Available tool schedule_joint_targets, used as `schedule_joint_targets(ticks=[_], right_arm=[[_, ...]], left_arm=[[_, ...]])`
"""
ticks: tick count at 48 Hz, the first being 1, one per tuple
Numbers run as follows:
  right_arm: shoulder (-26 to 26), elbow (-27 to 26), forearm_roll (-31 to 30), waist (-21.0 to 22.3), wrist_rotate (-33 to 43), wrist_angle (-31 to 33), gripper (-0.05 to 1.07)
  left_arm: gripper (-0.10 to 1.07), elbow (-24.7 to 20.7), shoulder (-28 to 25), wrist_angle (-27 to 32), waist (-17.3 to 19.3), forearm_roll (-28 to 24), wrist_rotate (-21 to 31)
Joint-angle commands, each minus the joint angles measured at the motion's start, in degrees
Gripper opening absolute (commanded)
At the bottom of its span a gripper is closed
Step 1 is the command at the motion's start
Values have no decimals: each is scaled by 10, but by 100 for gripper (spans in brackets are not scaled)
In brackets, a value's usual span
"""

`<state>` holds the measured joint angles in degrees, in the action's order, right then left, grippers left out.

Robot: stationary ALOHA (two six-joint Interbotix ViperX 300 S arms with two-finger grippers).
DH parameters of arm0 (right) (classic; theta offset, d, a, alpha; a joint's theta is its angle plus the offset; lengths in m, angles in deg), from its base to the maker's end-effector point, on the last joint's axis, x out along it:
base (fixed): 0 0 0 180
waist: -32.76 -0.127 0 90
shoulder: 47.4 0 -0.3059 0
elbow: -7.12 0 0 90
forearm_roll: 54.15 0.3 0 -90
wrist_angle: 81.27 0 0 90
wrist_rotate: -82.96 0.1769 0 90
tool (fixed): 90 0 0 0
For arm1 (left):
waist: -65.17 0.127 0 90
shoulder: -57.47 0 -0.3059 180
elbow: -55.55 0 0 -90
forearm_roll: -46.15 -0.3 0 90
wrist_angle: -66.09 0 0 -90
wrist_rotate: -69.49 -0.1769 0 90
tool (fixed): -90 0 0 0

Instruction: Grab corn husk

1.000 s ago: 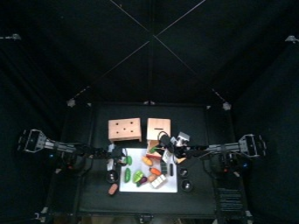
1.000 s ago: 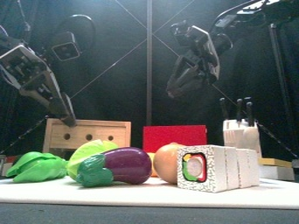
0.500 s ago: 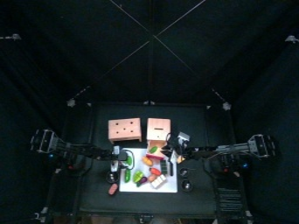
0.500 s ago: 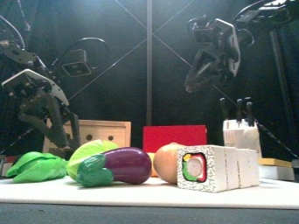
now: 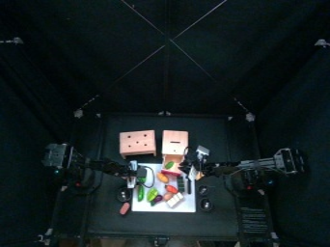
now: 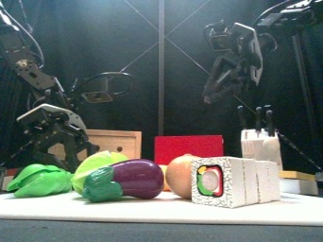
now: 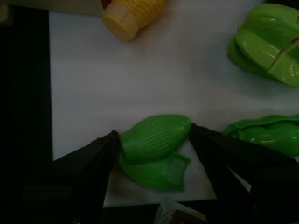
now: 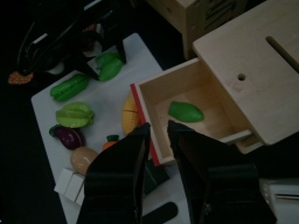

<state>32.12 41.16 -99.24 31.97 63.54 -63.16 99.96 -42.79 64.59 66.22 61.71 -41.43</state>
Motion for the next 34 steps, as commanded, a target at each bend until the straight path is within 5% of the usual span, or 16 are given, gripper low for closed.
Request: schedule_joint_targets(ticks=[1, 21, 34], right_arm=[[-4, -6, 1, 0, 1, -3, 66], [4, -6, 8, 3, 1, -3, 66], [5, -5, 11, 3, 1, -3, 66]], left_arm=[[98, -11, -1, 8, 4, -10, -2], [94, -19, -9, 22, 4, -18, -2], [82, -19, -8, 25, 5, -19, -2]])
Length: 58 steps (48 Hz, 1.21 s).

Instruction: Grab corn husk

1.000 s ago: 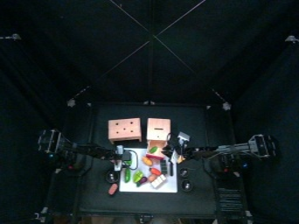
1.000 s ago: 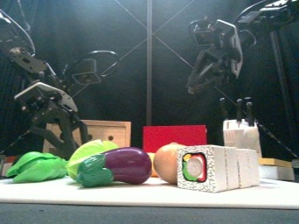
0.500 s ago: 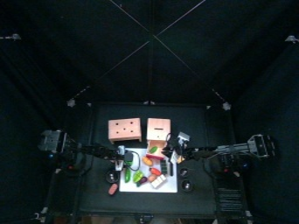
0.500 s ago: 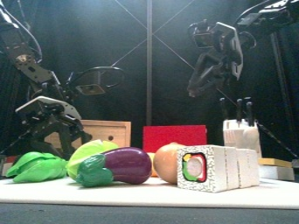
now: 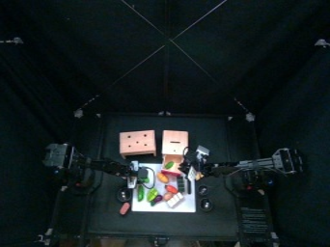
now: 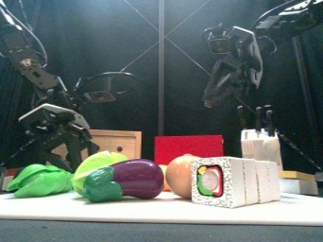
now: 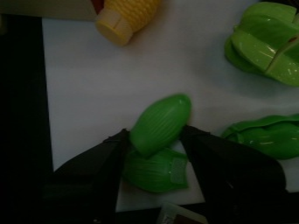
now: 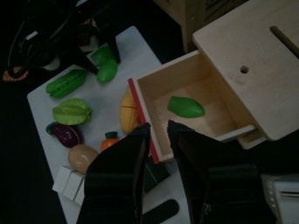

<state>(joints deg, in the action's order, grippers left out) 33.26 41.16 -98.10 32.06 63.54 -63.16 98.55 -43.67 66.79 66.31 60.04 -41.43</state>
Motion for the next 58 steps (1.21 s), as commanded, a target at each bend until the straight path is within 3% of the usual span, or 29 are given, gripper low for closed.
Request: schedule_joint_targets(ticks=[1, 22, 40, 58], right_arm=[[-6, -5, 0, 2, 1, -4, 66], [-7, -2, 0, 2, 1, -3, 66], [-4, -2, 0, 3, 2, -3, 66], [2, 1, 9, 3, 1, -3, 66]], left_arm=[[82, -5, 1, 4, 4, -3, -2], [79, -11, 37, 0, 9, -17, -2], [57, -11, 38, -1, 12, -19, -1], [56, -13, 53, -3, 19, -18, -1]])
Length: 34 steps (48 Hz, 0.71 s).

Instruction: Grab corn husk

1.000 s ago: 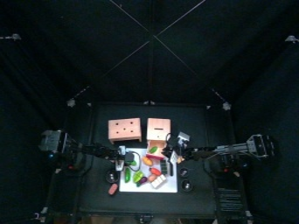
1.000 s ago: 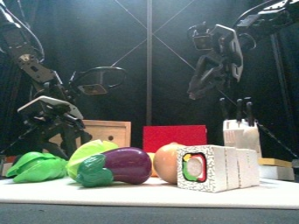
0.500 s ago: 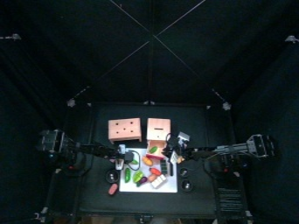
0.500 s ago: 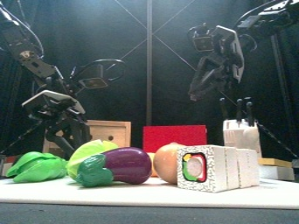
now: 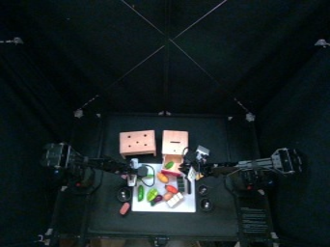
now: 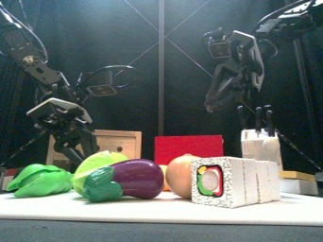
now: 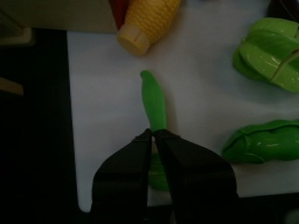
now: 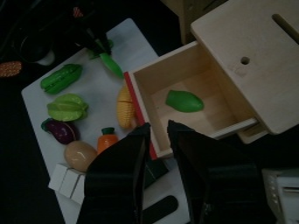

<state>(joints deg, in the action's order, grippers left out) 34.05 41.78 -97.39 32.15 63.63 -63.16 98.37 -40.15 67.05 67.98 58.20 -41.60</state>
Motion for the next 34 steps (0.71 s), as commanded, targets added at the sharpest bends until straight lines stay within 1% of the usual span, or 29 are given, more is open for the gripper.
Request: schedule_joint_targets(ticks=[1, 21, 34], right_arm=[[-6, -4, 3, 2, 0, -3, 66], [-6, -4, 4, 2, 0, -3, 66], [-6, -4, 6, 2, 0, -3, 66]], left_arm=[[56, -11, 22, -7, 2, 1, 1], [56, 7, 90, -11, 1, 1, 1], [56, 13, 99, -17, 1, 2, 2]])
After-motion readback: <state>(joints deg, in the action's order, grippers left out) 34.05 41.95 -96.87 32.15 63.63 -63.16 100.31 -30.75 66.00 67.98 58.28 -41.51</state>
